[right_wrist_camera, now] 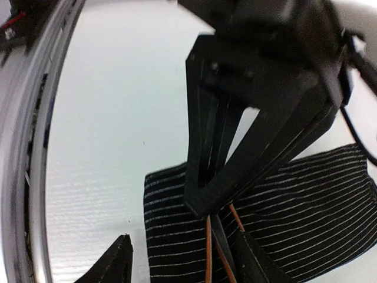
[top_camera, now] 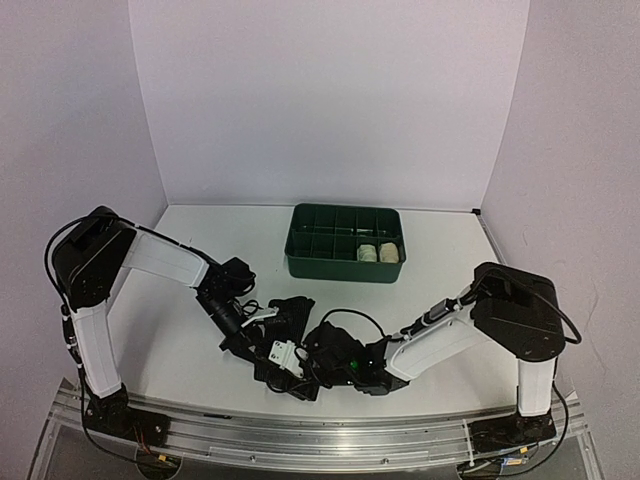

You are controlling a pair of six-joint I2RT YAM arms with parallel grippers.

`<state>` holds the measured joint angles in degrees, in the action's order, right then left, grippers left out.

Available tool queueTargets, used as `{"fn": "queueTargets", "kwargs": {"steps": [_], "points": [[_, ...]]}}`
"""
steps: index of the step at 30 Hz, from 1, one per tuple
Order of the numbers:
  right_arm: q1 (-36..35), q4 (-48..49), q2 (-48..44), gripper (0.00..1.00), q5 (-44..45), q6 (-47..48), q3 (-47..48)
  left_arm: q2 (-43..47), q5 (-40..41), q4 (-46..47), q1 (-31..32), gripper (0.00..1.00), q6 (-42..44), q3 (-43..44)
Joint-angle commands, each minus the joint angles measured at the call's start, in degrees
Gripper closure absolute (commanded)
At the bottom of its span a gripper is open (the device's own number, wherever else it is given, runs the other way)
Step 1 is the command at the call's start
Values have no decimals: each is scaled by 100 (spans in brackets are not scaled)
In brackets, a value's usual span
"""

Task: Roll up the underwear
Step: Roll the underwear to the center of the board.

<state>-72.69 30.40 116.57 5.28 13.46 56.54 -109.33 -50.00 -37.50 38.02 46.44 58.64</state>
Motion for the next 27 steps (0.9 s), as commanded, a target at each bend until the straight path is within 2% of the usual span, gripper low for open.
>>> {"fn": "queueTargets", "kwargs": {"steps": [1,3,9,10,11,12,14,15,19,22,24,27], "points": [[-26,-933,251,47,283,53,284,-189,269,107,-31,100,25,153],[-28,-990,247,53,320,-109,232,-188,271,88,-29,100,38,152],[-30,-1103,179,93,26,-565,222,-145,295,76,-36,99,-119,227],[-27,-1121,148,97,-32,-712,208,-63,290,71,-59,95,-182,261],[-26,-1125,120,100,-94,-908,187,53,259,82,-103,85,-236,286],[-25,-1131,98,100,-172,-1194,160,233,215,105,-166,68,-266,295],[11,-1130,74,100,-408,-1814,86,719,94,142,-328,52,-178,271],[80,-1126,101,100,-605,-2218,49,1023,50,147,-426,48,-19,219],[468,-1125,399,100,-1700,-3654,26,2103,164,107,-593,43,1116,-228],[657,-1121,561,100,-2199,-4299,86,2716,269,82,-549,38,2087,-854],[763,-1112,623,100,-2449,-4613,92,3176,603,665,-319,32,2258,-1385],[914,-1074,715,100,-2827,-4977,86,3578,1598,1945,418,29,2237,-2114]]}}
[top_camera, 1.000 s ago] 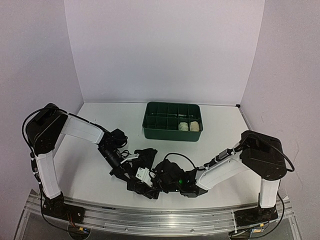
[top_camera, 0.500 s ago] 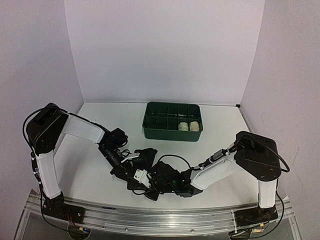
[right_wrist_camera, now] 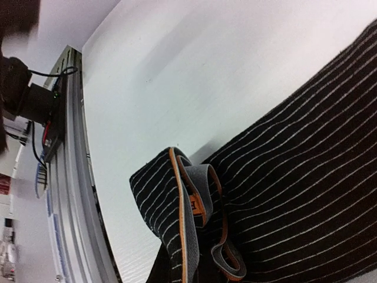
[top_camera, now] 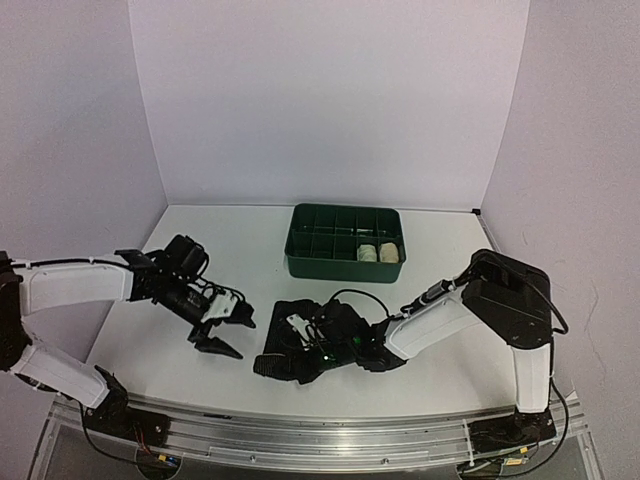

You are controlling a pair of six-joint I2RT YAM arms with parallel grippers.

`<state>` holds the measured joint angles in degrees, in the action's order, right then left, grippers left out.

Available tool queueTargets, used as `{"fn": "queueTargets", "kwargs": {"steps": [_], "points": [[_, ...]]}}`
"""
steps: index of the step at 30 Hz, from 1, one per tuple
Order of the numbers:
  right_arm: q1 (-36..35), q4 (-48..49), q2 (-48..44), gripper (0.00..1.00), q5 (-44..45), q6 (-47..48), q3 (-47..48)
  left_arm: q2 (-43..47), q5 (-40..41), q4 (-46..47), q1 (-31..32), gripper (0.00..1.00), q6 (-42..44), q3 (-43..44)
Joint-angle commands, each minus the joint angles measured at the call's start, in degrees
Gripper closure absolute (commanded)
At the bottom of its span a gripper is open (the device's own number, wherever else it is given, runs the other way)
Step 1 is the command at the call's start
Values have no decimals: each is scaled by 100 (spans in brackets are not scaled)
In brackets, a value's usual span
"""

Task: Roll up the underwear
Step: Roll the underwear to the center of the board.

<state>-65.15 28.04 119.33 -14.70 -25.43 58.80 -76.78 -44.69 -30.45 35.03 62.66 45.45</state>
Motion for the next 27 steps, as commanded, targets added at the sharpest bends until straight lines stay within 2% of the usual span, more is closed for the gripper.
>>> {"fn": "queueTargets", "kwargs": {"steps": [1,4,11,16,18,23,25,27], "points": [[200,-829,467,100,-929,-1171,-136,337,1285,1485,896,28,635,-912],[300,-799,534,100,-1094,-1359,-124,3,1712,1794,1229,27,496,-888],[395,-552,615,100,-1129,-1595,-103,-661,2332,2244,1499,30,373,-859],[405,-406,684,100,-1139,-1691,-131,-1005,2613,2539,1638,38,318,-872],[402,-365,695,100,-1128,-1707,-154,-1068,2611,2562,1639,44,303,-816],[400,-353,660,100,-1088,-1660,-139,-1244,2601,2281,1641,70,347,-580],[402,-353,602,100,-1071,-1555,-101,-1608,2806,2022,1639,77,197,-337],[394,-352,510,94,-1065,-1408,-46,-2038,3010,1538,1637,89,-108,73]]}}
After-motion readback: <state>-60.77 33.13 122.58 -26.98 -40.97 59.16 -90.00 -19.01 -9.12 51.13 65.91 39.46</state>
